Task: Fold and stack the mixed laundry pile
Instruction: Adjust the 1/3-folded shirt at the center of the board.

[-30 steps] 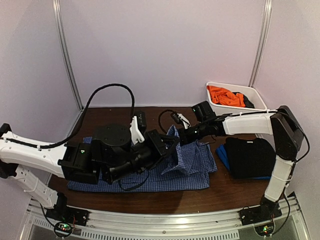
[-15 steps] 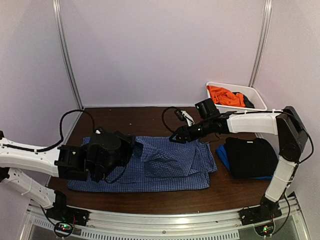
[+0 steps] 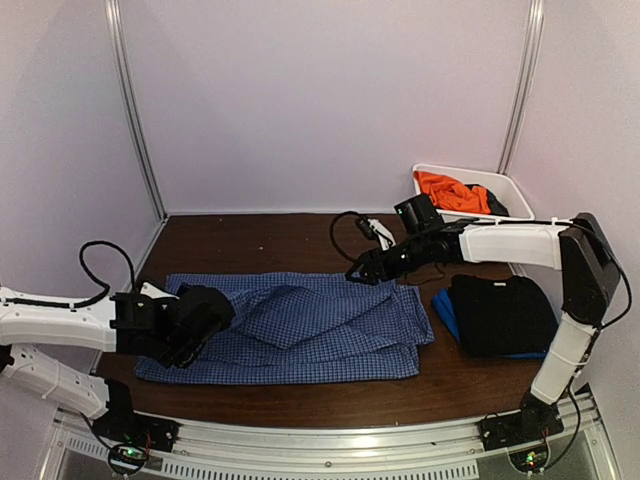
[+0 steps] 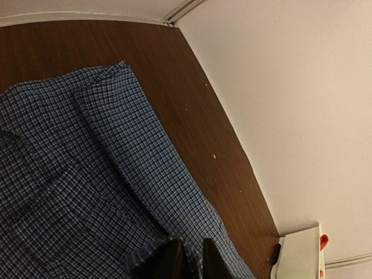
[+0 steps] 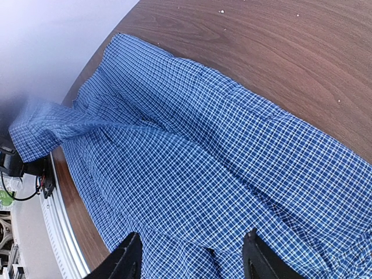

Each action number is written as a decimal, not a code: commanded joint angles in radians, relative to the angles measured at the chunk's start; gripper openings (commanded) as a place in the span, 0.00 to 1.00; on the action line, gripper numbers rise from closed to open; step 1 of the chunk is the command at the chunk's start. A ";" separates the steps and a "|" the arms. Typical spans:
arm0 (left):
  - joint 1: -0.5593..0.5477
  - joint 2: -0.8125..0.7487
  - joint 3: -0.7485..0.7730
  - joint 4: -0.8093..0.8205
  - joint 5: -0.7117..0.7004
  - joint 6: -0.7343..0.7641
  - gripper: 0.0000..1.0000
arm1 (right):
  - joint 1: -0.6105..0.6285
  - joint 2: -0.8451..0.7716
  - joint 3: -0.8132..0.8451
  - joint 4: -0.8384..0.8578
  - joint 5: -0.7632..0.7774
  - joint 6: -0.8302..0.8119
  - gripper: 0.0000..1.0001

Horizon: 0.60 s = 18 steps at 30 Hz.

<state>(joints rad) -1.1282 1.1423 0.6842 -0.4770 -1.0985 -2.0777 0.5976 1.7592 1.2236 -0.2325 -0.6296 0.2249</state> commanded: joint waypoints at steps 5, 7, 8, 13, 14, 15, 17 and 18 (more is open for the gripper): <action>0.131 -0.081 -0.003 -0.191 -0.050 -0.174 0.51 | -0.006 0.005 0.032 -0.024 0.032 -0.027 0.60; 0.198 -0.108 0.027 -0.164 0.016 0.039 0.63 | -0.006 0.005 0.027 -0.024 0.032 -0.027 0.60; 0.241 -0.125 0.034 -0.124 0.083 0.169 0.68 | -0.007 0.006 0.026 -0.023 0.032 -0.027 0.60; 0.506 -0.128 0.062 0.096 0.555 0.771 0.98 | -0.006 0.000 0.019 -0.032 0.031 -0.033 0.60; 0.544 -0.098 0.096 0.098 0.644 0.904 0.98 | -0.006 -0.001 0.017 -0.036 0.031 -0.034 0.59; 0.558 -0.061 0.139 0.113 0.712 1.035 0.98 | -0.005 -0.003 0.013 -0.035 0.028 -0.035 0.59; 0.560 0.035 0.231 0.070 0.837 1.202 0.98 | -0.007 -0.010 -0.003 -0.028 0.022 -0.030 0.59; 0.554 0.084 0.262 0.062 0.891 1.265 0.98 | -0.008 -0.014 -0.013 -0.024 0.018 -0.028 0.59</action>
<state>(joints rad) -0.5770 1.0897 0.8066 -0.4725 -0.5789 -1.3163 0.5972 1.7599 1.2331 -0.2546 -0.6197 0.2062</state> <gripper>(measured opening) 0.976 0.594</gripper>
